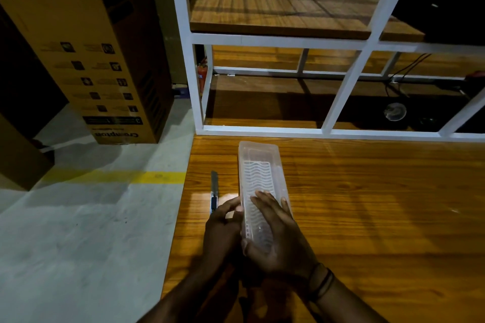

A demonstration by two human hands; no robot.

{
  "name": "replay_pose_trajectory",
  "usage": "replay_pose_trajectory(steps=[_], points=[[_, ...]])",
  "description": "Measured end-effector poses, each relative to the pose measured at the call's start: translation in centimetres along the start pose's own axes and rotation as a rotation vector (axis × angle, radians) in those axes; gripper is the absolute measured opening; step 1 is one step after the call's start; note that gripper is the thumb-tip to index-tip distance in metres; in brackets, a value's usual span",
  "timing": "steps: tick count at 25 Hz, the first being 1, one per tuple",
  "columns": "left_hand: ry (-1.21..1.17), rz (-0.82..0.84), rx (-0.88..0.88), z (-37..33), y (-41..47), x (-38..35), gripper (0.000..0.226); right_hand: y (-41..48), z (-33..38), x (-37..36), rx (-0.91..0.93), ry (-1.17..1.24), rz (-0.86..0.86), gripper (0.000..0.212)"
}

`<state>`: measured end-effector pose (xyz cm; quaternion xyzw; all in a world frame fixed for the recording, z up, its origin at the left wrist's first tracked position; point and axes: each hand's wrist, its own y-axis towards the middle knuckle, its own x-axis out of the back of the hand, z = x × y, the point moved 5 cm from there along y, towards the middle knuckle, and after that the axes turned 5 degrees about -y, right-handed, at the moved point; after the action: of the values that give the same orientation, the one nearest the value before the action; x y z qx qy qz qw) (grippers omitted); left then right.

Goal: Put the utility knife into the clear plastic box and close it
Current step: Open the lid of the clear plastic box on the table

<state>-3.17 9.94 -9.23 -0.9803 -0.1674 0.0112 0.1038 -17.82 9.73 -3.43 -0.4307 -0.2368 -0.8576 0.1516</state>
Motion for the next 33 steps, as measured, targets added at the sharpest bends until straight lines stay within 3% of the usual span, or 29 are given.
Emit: replay_pose_trajectory(steps=[6, 11, 15, 23, 28, 33], points=[[0.096, 0.006, -0.117, -1.0, -0.3, 0.4, 0.021, -0.3, 2.4, 3.3, -0.087, 0.154, -0.114, 0.056], [0.133, -0.001, -0.157, -0.5, 0.1, 0.6, 0.022, -0.8, 1.0, 7.3, -0.258, -0.046, -0.261, 0.050], [0.139, 0.000, -0.172, -0.4, 0.2, 0.6, 0.026, -2.5, -5.1, 7.4, -0.387, -0.086, -0.364, 0.046], [0.087, -0.024, -0.139, -0.3, -0.3, 0.9, 0.022, -4.8, -11.0, 4.2, -0.607, -0.215, -0.275, 0.046], [0.041, -0.053, -0.057, -0.1, -0.4, 0.7, 0.014, -4.9, -12.6, 2.2, -0.609, -0.429, -0.203, 0.028], [0.068, -0.053, -0.074, -0.7, -0.7, 0.9, 0.014, -4.6, -12.0, 1.9, -0.672, -0.434, -0.187, 0.027]])
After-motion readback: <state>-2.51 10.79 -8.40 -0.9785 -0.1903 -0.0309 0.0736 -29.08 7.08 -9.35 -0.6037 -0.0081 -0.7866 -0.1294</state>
